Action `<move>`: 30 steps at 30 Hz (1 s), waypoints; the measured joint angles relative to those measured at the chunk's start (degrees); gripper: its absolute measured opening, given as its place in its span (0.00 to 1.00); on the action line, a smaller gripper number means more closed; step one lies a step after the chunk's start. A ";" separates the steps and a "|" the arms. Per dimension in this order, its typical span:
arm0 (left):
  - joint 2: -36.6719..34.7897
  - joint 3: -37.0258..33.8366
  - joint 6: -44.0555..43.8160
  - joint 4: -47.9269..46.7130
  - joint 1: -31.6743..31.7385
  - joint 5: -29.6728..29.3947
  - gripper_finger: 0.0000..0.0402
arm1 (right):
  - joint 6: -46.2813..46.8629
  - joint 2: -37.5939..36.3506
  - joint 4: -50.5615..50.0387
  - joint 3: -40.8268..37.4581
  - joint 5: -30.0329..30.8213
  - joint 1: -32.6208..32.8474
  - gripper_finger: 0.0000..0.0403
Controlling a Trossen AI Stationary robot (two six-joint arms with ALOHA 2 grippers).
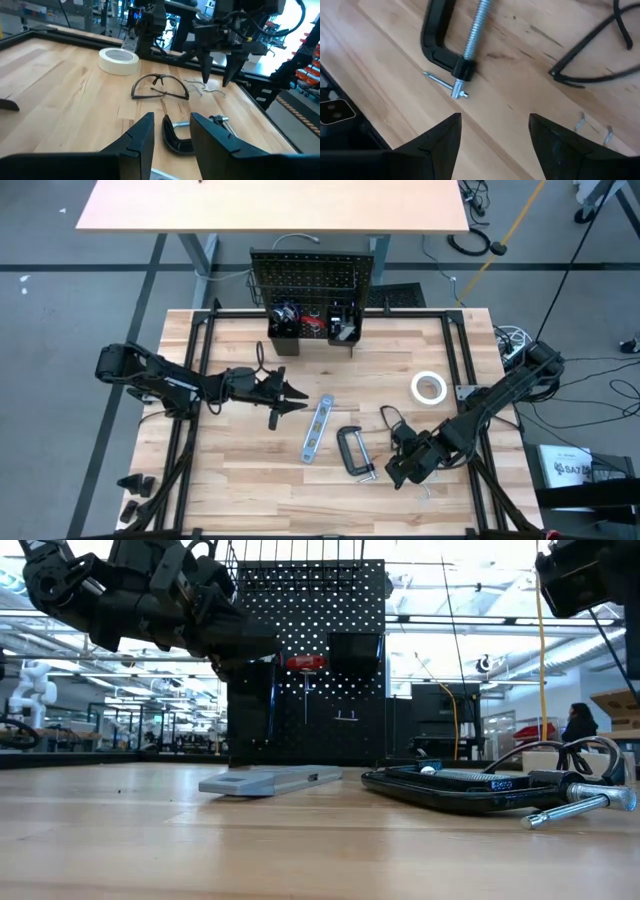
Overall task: Hang tools onto peg board
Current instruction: Put the top pegboard hook into the right black bin on the peg board
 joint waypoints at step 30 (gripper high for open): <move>0.00 -0.02 1.09 -5.05 -0.59 0.24 0.30 | 7.24 5.57 -17.09 0.04 -4.91 5.05 0.51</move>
